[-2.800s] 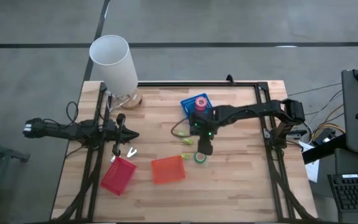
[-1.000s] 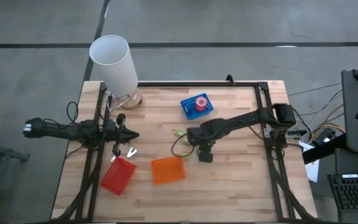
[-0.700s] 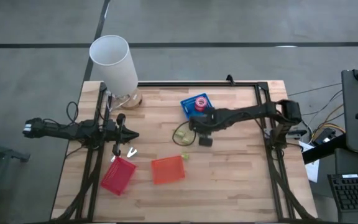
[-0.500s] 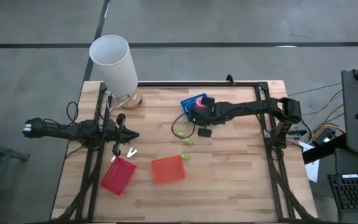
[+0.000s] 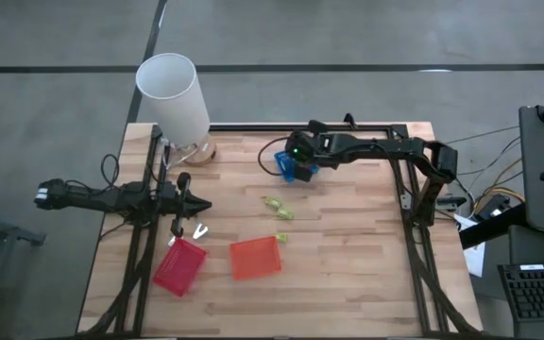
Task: Pick and place Stapler, Stapler remover, tape
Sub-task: Put the green tape into the blue bin
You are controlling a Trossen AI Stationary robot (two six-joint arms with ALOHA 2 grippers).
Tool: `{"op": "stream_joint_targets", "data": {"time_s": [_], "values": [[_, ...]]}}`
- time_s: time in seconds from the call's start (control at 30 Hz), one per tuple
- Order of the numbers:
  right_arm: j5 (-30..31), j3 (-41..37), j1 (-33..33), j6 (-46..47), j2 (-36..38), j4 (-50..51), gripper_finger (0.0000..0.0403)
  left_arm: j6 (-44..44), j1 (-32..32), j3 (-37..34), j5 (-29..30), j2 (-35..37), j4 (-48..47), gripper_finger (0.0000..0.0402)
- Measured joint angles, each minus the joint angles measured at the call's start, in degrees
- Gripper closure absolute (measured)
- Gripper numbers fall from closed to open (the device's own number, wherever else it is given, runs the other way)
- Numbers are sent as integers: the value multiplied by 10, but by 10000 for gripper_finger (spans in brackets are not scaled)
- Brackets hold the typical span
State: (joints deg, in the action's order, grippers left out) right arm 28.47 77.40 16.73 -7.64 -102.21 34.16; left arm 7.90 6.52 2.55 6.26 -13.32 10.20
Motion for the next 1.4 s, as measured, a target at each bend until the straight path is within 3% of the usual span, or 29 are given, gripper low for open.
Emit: {"op": "stream_joint_targets", "data": {"time_s": [1.07,1.4], "values": [[-34,-72,8,53,-1,-66,339,0,0,0,0,0,0,378],[-31,-74,13,64,-1,-66,291,0,0,0,0,0,0,378]]}}
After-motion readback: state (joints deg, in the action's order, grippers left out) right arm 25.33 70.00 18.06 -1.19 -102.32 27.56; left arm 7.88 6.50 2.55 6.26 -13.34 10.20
